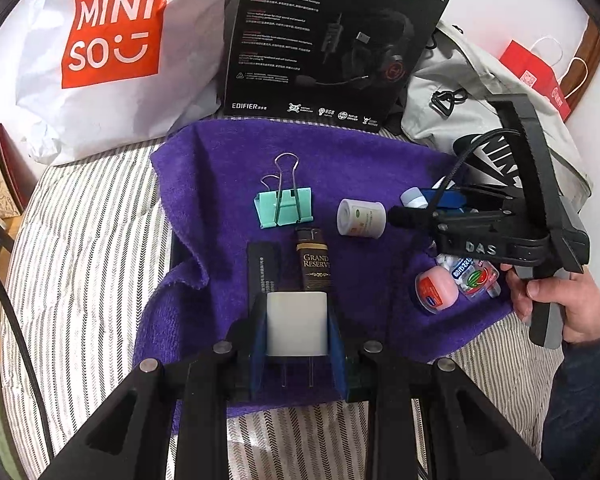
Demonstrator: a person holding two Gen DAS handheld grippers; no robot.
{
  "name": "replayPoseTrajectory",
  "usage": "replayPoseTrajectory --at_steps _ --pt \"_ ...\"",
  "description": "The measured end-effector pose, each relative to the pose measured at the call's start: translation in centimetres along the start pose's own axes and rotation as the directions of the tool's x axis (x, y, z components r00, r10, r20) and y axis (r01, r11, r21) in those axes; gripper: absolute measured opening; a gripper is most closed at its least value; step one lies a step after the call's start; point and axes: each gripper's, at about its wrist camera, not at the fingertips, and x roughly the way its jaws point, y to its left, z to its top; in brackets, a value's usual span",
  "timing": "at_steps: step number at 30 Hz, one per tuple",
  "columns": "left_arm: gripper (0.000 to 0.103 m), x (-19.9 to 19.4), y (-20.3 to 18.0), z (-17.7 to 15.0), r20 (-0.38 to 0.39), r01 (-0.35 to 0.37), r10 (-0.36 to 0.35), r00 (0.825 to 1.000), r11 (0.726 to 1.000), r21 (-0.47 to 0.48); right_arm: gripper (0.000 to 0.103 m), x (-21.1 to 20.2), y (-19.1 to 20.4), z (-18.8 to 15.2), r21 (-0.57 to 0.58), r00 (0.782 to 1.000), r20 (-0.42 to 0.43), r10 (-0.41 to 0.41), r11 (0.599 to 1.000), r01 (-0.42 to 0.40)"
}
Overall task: Organize rigid objects
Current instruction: 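Place the charger on the towel with the left tool while the right tool places the USB light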
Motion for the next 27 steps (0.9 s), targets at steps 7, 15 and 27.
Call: replayPoseTrajectory --at_steps 7,15,27 --pt "0.026 0.3 -0.4 -0.1 0.003 0.009 -0.009 1.000 1.000 0.004 0.063 -1.7 0.2 -0.3 -0.007 1.000 0.020 -0.013 1.000 0.013" --pt "0.026 1.3 -2.7 0.5 -0.007 0.014 -0.014 1.000 0.998 0.053 0.063 -6.7 -1.1 -2.6 0.014 0.996 0.075 -0.049 0.999 0.048" --pt "0.026 4.3 -6.9 1.1 -0.036 0.017 -0.013 0.999 0.992 0.124 0.066 -11.7 -3.2 -8.8 0.116 0.993 0.103 -0.062 0.992 0.050"
